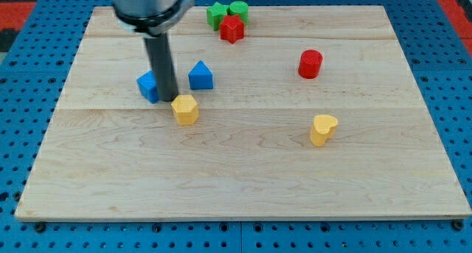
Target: Move the blue cube above the yellow hexagon
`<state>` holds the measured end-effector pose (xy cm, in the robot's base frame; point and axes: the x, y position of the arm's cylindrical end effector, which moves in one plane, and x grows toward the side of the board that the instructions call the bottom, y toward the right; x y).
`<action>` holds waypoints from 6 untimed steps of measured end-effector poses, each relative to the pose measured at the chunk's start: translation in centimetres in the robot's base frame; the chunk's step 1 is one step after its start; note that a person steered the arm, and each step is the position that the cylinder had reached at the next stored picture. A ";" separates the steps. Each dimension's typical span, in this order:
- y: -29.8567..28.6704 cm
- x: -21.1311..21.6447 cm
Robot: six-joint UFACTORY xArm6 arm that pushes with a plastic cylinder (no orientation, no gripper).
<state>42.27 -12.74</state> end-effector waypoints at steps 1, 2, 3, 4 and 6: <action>-4.1 0.8; -7.6 1.1; -7.0 0.7; -7.6 0.6; -6.8 -2.0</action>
